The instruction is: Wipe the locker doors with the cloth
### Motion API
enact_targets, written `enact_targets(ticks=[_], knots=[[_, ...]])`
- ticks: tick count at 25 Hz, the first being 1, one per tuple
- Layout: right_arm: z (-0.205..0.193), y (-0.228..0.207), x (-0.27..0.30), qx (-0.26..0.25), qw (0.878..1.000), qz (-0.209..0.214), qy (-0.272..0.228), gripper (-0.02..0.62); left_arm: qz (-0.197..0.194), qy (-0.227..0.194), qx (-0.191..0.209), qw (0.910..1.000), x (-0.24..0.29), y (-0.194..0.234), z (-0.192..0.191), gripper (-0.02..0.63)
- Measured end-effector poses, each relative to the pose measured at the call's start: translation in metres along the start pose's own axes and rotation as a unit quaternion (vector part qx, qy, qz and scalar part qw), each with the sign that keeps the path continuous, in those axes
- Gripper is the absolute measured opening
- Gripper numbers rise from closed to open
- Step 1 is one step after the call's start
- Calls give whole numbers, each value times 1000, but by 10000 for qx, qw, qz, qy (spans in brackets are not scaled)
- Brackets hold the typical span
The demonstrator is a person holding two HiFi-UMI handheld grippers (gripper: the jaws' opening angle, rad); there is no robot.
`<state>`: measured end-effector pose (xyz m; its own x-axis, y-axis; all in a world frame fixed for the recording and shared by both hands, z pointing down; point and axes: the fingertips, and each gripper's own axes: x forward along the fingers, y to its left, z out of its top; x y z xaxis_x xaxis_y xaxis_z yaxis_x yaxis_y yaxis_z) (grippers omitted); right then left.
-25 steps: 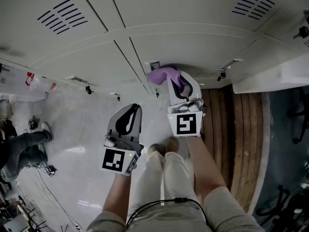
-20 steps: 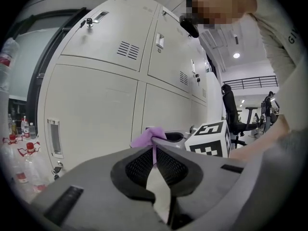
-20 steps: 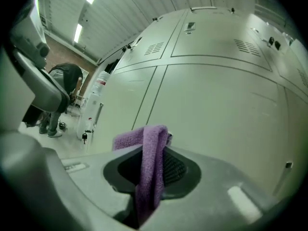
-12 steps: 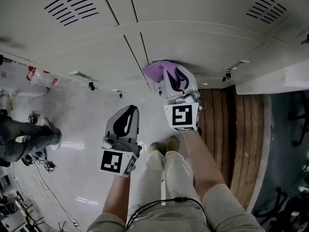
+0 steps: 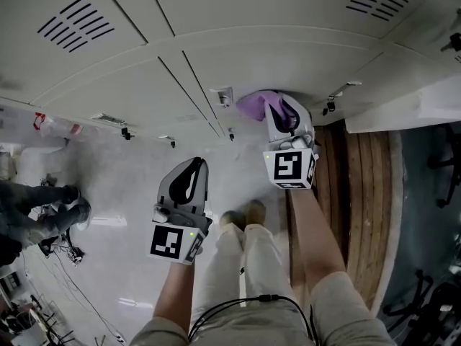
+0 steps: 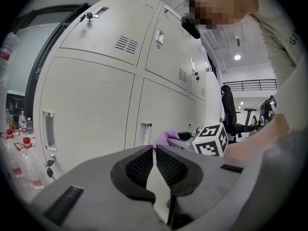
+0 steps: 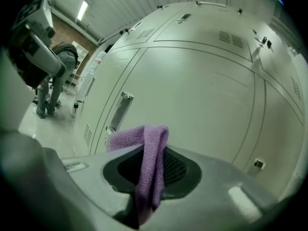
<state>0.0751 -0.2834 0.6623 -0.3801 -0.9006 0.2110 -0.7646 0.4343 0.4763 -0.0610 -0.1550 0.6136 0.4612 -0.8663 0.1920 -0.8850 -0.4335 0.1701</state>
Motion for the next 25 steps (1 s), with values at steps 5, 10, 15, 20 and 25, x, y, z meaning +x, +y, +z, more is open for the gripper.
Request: enact_targets(ticks=[5,10,15,20,25], knots=[[-26,-31,-8,-27,9995,-253,201,72,-28,19,-4,10000,5,-2,-5,18],[-55,-64,-19,214,9962,-697,482,72,-34,57,-25,10000,6,-4,-11,18],[-66,-80,-24,554,9924,-961,534,72,9,62,-55,10000,5,-2,-14,18],[-51,-42,-24,972,9926,-731,28,66,89,73,-108,9999,2,2,-18,18],[-25,37,-2,1120,9932,77,-294,66,201,46,-122,9997,-4,11,-21,18]])
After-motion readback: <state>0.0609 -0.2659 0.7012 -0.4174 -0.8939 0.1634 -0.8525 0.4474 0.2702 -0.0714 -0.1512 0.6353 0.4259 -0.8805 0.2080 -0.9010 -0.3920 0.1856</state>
